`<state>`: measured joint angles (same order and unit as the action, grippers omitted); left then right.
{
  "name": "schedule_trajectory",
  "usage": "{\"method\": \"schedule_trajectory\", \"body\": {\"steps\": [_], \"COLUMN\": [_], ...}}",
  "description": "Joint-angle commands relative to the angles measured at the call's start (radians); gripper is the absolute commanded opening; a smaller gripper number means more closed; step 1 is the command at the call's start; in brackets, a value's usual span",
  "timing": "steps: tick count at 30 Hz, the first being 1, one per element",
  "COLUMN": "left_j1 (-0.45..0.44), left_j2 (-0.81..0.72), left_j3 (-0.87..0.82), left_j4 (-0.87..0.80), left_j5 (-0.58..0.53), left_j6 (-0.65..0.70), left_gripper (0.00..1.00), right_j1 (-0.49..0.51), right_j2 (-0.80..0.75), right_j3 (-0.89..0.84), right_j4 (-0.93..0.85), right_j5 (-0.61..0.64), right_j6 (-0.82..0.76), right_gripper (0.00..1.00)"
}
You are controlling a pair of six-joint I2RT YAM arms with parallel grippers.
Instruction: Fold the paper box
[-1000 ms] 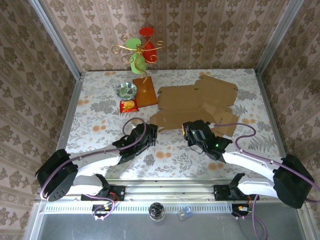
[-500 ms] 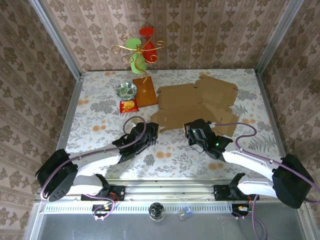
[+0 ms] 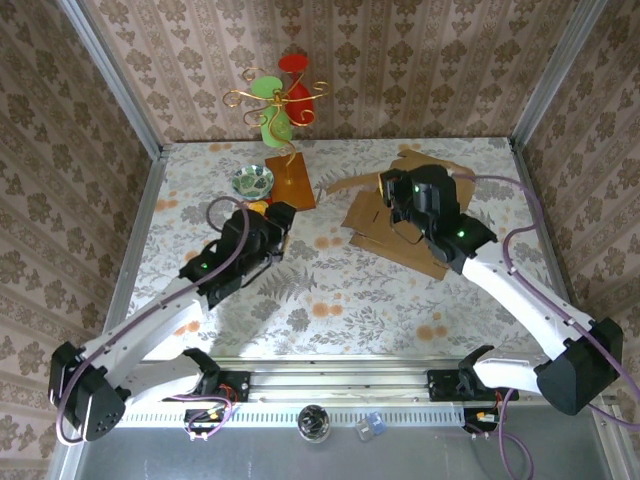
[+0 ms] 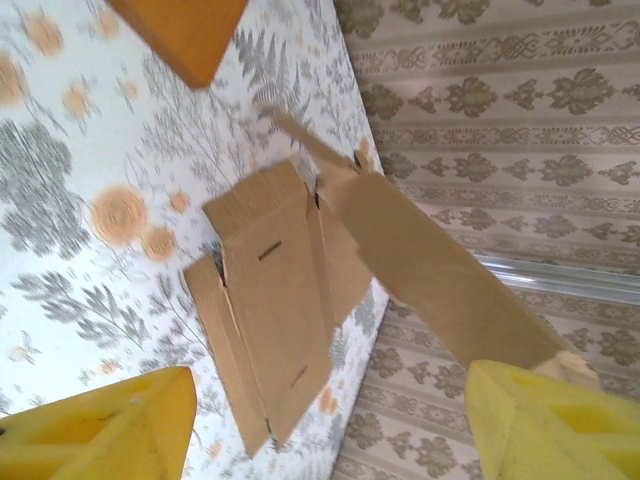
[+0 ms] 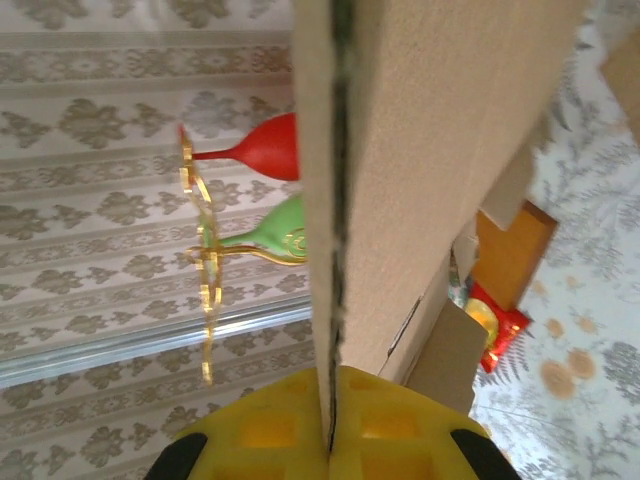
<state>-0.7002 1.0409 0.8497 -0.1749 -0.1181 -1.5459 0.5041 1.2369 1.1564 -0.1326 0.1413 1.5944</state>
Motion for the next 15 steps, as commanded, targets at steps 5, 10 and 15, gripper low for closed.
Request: {"method": "schedule_trajectory", "body": {"steps": [5, 10, 15], "left_j1": [0.137, 0.223, 0.317], "left_j2": [-0.043, -0.039, -0.009], "left_j3": [0.169, 0.233, 0.276], "left_j4": [-0.272, -0.337, -0.384], "left_j5": [0.041, 0.097, 0.180], "left_j6": [0.371, 0.489, 0.558], "left_gripper": [0.67, 0.64, 0.63], "right_j1": [0.031, 0.120, 0.163], "right_j2": [0.007, 0.011, 0.130], "right_j3": [0.265, 0.462, 0.680], "right_j4": [-0.323, -0.598, -0.834], "right_j5": [0.034, 0.094, 0.066], "right_j6": [0.018, 0.132, 0.220], "right_gripper": [0.00, 0.00, 0.00]}}
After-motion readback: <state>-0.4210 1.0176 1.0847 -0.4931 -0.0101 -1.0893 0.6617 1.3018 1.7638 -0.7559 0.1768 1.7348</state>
